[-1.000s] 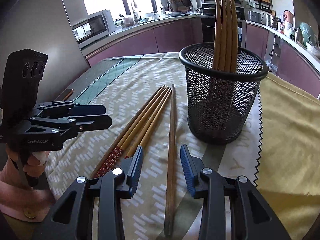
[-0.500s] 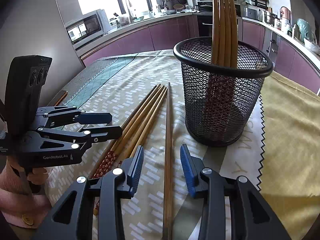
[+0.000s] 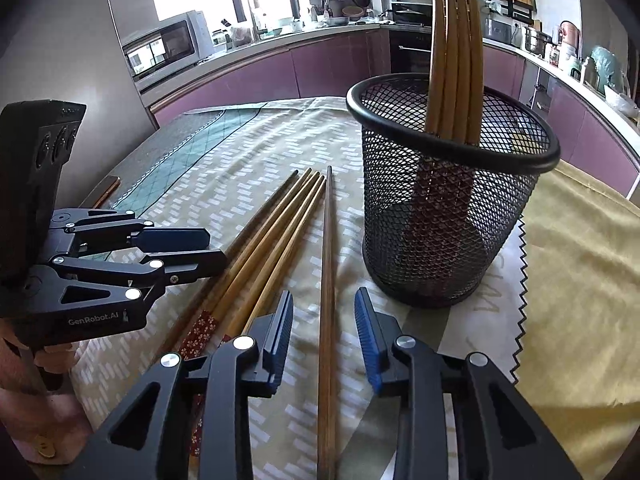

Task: Organize utensils
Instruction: 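Move the right gripper back to the pile and grasp a chopstick, then lift the chopstick upright with the right gripper and lower it into the mesh cup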

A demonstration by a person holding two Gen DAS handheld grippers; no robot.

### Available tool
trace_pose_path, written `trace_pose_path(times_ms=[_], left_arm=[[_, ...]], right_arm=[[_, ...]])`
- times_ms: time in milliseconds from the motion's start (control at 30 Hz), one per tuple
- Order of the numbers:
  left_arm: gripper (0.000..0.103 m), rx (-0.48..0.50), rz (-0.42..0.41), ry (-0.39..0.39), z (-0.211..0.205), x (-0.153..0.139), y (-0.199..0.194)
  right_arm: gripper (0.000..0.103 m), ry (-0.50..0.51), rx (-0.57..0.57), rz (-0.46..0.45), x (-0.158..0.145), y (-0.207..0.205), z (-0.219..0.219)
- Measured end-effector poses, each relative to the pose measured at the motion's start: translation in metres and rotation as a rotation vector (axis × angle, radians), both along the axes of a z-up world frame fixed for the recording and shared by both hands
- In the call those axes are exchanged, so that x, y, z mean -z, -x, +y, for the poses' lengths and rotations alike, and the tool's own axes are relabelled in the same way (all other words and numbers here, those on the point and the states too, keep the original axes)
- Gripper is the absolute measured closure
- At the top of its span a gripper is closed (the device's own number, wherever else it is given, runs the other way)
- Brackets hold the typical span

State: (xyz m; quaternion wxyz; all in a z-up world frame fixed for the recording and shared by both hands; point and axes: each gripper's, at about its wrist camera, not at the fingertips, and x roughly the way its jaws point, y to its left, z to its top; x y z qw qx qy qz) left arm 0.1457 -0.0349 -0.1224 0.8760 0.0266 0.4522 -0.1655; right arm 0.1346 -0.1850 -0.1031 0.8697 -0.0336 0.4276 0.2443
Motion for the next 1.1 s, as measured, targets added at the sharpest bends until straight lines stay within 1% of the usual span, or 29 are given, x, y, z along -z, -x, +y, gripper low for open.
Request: trace_pose_path(times_ms=[133,267,300,367,467,567,667,867,1100], left_arm=[[0.07,0.0,-0.003,-0.027,-0.004,0.0,-0.007],[0.073,-0.005,0.003,-0.034,-0.005,0.001,-0.017],[0.075,-0.005,0.002,-0.039,-0.006,0.002,-0.018],[0.079,-0.007,0.002,-0.044,-0.007,0.002,-0.02],[0.085,-0.008,0.003,-0.041,-0.009,0.002,-0.021],[0.09,-0.014,0.009,-0.023,-0.009,0.002,-0.021],[0.091,-0.028,0.011,-0.009,-0.007,0.003,-0.021],[0.094,-0.05,0.02,0.027,-0.002,0.001,-0.015],[0.094,-0.047,0.011,0.042,0.002,-0.006,-0.005]], right_arm=[[0.078,0.032,0.005,-0.007,0.003,-0.004,0.007],[0.081,0.045,0.006,-0.012,0.004,-0.01,0.015],[0.083,0.044,0.009,-0.012,0.005,-0.011,0.015],[0.092,0.038,0.017,-0.007,0.005,-0.014,0.015],[0.096,0.022,0.026,0.002,0.005,-0.016,0.013],[0.097,0.007,0.033,0.006,0.005,-0.017,0.008],[0.097,-0.02,0.041,0.017,0.005,-0.016,0.003],[0.097,-0.04,0.045,0.018,0.002,-0.01,-0.007],[0.097,-0.08,0.033,0.011,-0.006,0.001,-0.017]])
